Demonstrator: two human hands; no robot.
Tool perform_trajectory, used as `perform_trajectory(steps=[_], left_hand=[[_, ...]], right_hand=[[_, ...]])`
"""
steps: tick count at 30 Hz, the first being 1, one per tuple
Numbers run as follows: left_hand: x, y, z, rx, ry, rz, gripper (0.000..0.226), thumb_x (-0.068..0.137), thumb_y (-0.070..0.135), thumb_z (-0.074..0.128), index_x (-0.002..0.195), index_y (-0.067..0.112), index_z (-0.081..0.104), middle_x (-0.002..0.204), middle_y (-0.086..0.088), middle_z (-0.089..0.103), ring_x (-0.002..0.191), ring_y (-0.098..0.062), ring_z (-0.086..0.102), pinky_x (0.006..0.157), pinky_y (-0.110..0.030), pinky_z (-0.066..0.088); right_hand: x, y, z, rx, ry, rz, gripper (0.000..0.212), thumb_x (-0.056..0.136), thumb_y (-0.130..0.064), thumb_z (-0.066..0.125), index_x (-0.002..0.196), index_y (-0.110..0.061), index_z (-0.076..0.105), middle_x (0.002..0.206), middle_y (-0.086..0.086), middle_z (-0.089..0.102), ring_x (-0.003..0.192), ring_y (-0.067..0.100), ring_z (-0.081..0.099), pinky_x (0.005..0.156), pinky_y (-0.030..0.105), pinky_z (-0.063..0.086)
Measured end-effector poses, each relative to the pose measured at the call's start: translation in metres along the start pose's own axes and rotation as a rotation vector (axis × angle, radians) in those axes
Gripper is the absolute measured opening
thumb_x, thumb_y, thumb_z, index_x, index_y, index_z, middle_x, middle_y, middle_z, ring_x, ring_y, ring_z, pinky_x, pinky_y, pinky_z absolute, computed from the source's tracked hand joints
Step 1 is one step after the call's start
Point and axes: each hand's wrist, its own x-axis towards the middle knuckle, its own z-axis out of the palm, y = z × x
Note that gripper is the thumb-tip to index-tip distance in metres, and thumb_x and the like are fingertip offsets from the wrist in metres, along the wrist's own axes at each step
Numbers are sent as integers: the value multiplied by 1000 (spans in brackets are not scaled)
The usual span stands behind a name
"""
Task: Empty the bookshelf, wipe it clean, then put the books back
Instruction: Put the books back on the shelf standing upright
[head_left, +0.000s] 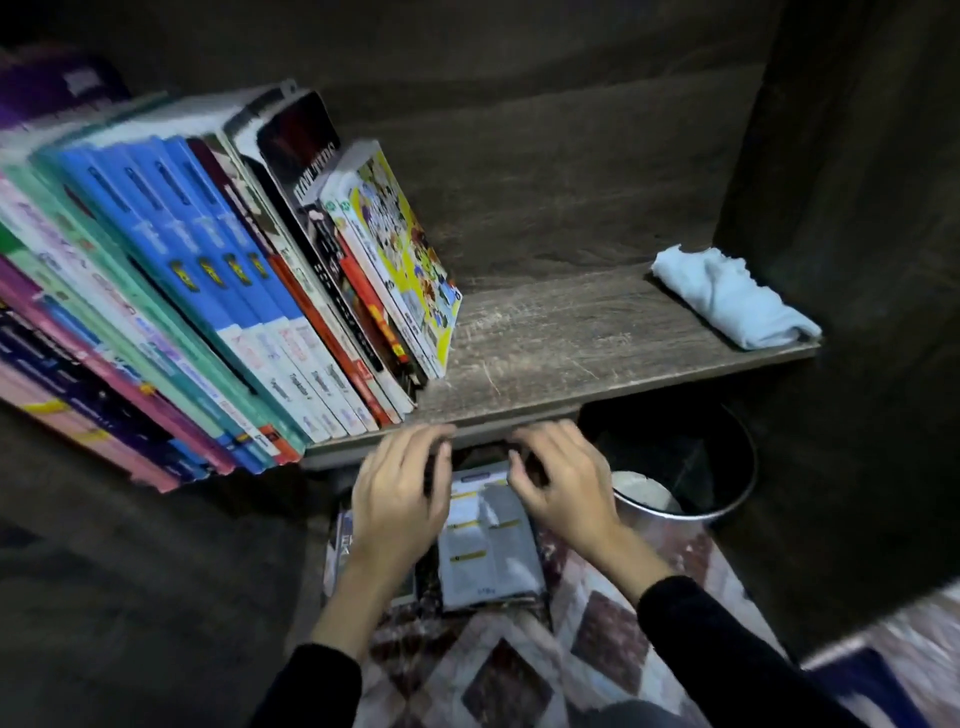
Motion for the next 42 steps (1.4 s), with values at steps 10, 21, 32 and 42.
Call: perform_trajectory(steps=[10, 21, 32, 42], left_hand=[[-118, -71, 97, -99, -864, -804, 35, 93, 27, 54, 123, 9, 54, 116, -12, 64, 103, -32, 61, 82, -35, 50], [-155, -77, 141, -684, -704, -1712, 36, 98, 15, 49, 131, 2, 49, 130, -14, 54, 121, -33, 52, 84, -36, 43], [-157, -75, 147, -518, -638, -1680, 35, 89, 48, 57, 101, 16, 58, 90, 1, 63, 78, -17, 60, 64, -28, 47], [-134, -72, 113, -672, -679, -1726, 44, 74, 42, 77, 104, 11, 67, 97, -10, 71, 86, -27, 69, 71, -38, 58]], right_hand=[[-93, 52, 50, -98, -856, 509, 29, 95, -25, 45, 117, -12, 58, 115, 9, 59, 114, 27, 53, 84, 32, 45], [-131, 69, 110, 248, -1080, 1042, 42, 96, -39, 51, 130, -14, 49, 114, 6, 63, 102, 28, 63, 63, 22, 46], [-133, 69, 128, 445, -876, 1470, 54, 88, -47, 61, 118, -2, 62, 119, 12, 64, 105, 28, 63, 78, 29, 48], [-122, 49, 101, 718, -955, 1582, 67, 80, -69, 54, 117, -15, 65, 119, 11, 67, 103, 27, 65, 80, 34, 55]])
